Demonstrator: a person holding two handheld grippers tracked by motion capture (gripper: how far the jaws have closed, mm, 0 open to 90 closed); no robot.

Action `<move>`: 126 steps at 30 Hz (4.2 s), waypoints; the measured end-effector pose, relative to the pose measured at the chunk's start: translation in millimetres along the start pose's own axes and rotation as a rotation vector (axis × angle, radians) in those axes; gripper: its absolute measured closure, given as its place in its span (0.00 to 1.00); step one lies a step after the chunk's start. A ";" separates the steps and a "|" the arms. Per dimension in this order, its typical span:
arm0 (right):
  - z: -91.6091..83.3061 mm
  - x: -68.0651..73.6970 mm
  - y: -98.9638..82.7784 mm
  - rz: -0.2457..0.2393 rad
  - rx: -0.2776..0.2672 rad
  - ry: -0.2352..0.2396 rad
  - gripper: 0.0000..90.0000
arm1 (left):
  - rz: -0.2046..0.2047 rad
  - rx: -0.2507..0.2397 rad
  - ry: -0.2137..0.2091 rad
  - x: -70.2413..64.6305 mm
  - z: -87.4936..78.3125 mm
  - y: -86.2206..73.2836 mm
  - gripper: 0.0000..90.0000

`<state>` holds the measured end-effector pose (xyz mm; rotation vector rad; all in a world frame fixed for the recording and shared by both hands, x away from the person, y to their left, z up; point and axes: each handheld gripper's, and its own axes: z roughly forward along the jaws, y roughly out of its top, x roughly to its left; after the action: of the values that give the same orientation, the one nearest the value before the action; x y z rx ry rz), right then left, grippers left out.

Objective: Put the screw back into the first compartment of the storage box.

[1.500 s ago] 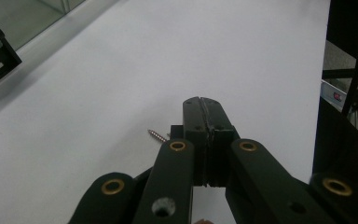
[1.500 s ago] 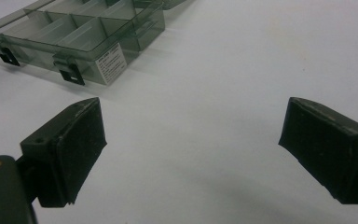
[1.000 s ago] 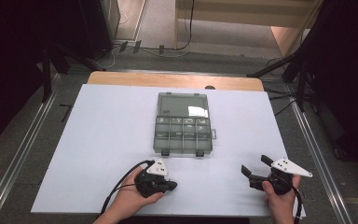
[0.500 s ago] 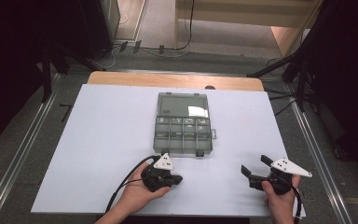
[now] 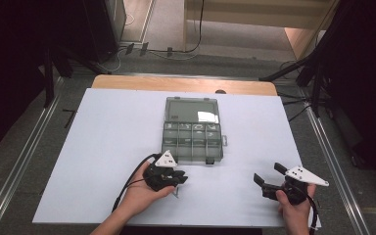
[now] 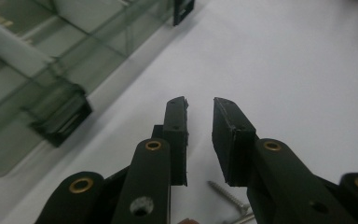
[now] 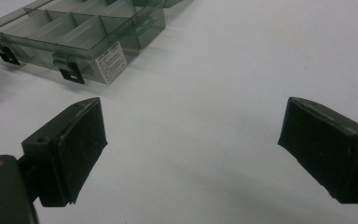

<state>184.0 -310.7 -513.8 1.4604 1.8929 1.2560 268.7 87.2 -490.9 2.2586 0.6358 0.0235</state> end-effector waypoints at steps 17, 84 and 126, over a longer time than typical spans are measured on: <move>0.4 0.0 0.0 -0.001 0.001 0.002 0.08 | -0.032 0.029 -0.053 11.7 -22.1 -31.3 0.83; -18.2 6.5 11.2 -0.089 -0.074 0.017 0.00 | -0.094 -0.057 0.004 62.8 -48.8 36.0 0.98; -12.7 5.9 6.8 -0.091 -0.054 0.026 0.00 | -0.201 -0.018 0.133 132.4 5.6 67.6 0.98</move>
<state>175.6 -310.1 -500.7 1.3222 1.9048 1.2791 415.2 104.2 -471.5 2.1786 0.9271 0.0801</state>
